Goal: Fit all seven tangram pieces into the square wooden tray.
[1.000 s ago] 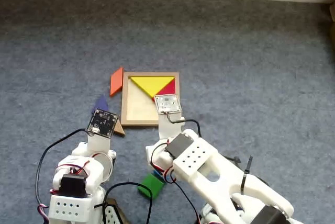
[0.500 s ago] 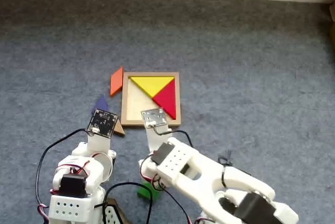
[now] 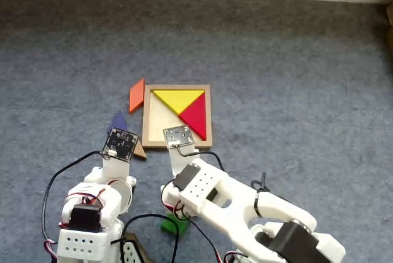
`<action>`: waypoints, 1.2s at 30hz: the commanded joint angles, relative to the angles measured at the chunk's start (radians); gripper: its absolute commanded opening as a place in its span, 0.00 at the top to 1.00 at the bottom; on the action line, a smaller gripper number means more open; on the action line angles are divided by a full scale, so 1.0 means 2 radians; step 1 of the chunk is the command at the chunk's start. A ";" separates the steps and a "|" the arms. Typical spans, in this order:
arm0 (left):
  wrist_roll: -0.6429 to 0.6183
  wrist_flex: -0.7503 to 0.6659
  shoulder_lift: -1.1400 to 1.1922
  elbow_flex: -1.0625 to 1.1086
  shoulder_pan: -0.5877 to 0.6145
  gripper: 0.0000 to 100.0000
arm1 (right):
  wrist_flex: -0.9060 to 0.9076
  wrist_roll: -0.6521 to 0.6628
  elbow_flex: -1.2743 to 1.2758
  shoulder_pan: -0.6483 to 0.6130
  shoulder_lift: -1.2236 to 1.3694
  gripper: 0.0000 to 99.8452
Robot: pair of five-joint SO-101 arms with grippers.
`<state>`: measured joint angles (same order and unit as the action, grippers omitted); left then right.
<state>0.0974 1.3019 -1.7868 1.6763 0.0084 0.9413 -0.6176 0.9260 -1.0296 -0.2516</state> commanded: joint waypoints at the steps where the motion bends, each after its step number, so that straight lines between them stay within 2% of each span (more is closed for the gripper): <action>1: 0.004 0.002 -0.002 0.010 0.006 0.99 | 0.038 -0.005 -0.023 0.004 0.001 0.76; 5: 0.004 0.002 -0.002 0.010 0.006 0.99 | 0.063 -0.002 -0.023 0.029 0.003 0.77; 12: 0.004 0.002 -0.002 0.010 0.006 0.99 | 0.063 0.046 -0.023 0.039 0.003 0.96; 17: 0.004 0.002 -0.002 0.010 0.006 0.99 | 0.062 0.051 -0.023 0.039 0.000 0.97; 21: 0.004 0.002 -0.002 0.010 0.006 0.99 | 0.063 0.094 -0.023 0.039 -0.001 0.97; 27: 0.004 0.002 -0.002 0.010 0.006 0.99 | 0.063 0.120 -0.023 0.039 -0.005 0.97; 36: 0.004 0.002 -0.002 0.010 0.006 0.99 | 0.063 0.168 -0.019 0.039 -0.149 0.97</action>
<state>0.0974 1.3019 -1.7868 1.6763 0.0084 1.0625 -0.3184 0.9198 -0.9574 -0.4404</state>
